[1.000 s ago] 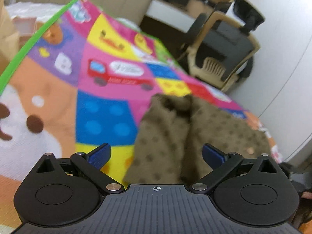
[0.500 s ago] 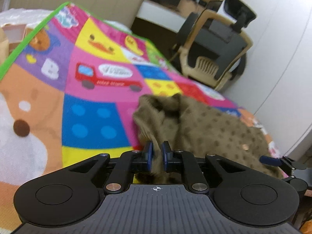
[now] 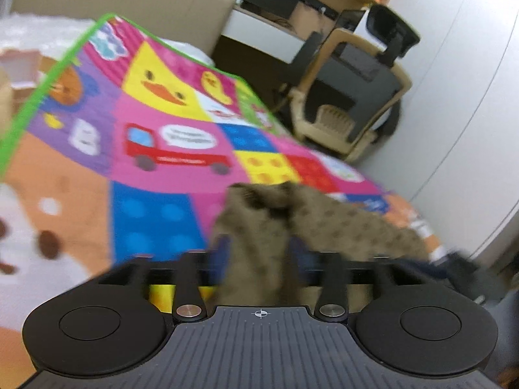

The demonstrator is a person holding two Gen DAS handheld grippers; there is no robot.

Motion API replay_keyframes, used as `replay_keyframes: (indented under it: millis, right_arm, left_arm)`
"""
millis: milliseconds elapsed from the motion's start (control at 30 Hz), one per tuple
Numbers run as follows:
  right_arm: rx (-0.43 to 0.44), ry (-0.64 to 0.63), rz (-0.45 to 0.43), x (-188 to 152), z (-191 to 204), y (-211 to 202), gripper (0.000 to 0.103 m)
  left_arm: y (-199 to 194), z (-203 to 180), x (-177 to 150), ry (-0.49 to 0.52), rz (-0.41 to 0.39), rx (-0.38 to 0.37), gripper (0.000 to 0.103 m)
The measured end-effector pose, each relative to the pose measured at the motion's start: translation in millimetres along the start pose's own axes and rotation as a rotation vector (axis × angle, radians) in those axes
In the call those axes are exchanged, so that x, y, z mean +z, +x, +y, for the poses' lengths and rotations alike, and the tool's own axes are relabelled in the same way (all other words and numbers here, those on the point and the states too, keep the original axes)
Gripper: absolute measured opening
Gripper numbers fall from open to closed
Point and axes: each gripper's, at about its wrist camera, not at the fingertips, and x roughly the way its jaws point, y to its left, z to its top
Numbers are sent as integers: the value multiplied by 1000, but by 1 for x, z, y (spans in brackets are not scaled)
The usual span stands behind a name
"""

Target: Fold clothes

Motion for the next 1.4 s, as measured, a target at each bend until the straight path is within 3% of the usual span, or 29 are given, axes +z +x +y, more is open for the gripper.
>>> replay_keyframes:
  millis: [133,300,333,400,433,500,667,867,900,1000,1033,1067,1133,1233,1333,1400]
  right_arm:
    - [-63,69,11,-13,-19,-12,102]
    - [-62,116,4,-21,-28,-24,102]
    - [-61,104,3,-20,-25,-24,102]
    - [-57,81,3,-17,-17,-21,102]
    - [-57,62,4,-13,-8,-16,102]
    - [-60,9,-6,-6,11,-6,102]
    - [-60,-127,3,19,57,33,102]
    - [-146,-102,99,32,58,90,85]
    - [-164,-90,95,32,54,93,76]
    - [-184,-91,84,31,45,91,43]
    - [-180,-79,75,32,41,87,23]
    - [-177,-66,66,33,37,84,17]
    - [-170,3,9,39,22,67,11]
    - [-227,149,-111,42,-20,20,11]
    - [-296,287,-210,38,-67,-27,10]
    - [-350,377,-233,21,-103,-58,6]
  left_arm:
    - [12,1,-15,50,56,61,66]
    - [32,1,-26,101,81,128,50]
    - [33,2,-27,102,77,130,45]
    - [31,6,-22,56,78,99,16]
    - [31,8,-17,3,93,39,6]
    - [29,11,-8,-82,109,-57,6]
    - [24,-1,9,-165,90,-203,5]
    - [32,-5,10,-202,106,-241,5]
    - [32,-4,10,-213,106,-246,5]
    - [21,-4,17,-210,61,-262,17]
    - [16,-5,20,-208,40,-267,25]
    - [8,-7,25,-209,5,-266,39]
    - [-10,-12,35,-211,-67,-262,49]
    - [-36,-22,47,-228,-169,-253,59]
    - [-47,-40,56,-205,-208,-242,74]
    - [-43,-55,58,-166,-190,-237,80]
